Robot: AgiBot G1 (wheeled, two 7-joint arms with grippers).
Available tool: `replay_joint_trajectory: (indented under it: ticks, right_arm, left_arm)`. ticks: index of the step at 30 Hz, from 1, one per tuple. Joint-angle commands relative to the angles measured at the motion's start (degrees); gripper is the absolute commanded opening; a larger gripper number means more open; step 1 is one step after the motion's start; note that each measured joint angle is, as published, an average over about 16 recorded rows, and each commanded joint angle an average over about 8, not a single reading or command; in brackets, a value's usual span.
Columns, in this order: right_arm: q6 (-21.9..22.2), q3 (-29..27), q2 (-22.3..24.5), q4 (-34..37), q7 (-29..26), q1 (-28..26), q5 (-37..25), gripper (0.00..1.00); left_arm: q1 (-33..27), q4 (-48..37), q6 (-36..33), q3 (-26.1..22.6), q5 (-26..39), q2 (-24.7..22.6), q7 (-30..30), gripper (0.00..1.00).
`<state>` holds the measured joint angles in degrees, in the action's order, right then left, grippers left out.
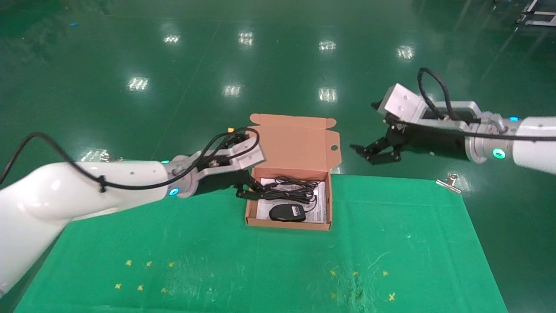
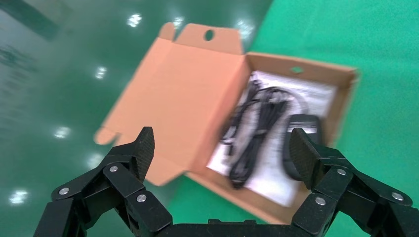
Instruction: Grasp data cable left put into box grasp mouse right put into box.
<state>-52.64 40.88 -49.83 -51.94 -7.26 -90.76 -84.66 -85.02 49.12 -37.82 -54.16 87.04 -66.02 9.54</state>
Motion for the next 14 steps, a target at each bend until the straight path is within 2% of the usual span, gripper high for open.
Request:
replay_joint_trajectory:
  ticks: [1,11,14]
  right_arm:
    - [-1.5,-1.1,0.7,-1.0,-0.2,1.3,1.9,1.00]
    - [-9.1,-6.8,4.1,-5.9,-1.0,8.0,11.7,1.00]
    - [-10.2,-7.7,4.6,-6.7,-1.1,9.0,13.2,1.00]
  left_arm:
    - [1.1,1.1,-2.2,1.7,-2.0,1.4,0.1,1.00]
    - [6.5,6.8,-13.3,10.6,-12.6,8.6,0.3,1.00]
    - [7.3,7.6,-15.0,11.9,-14.1,9.7,0.4,1.00]
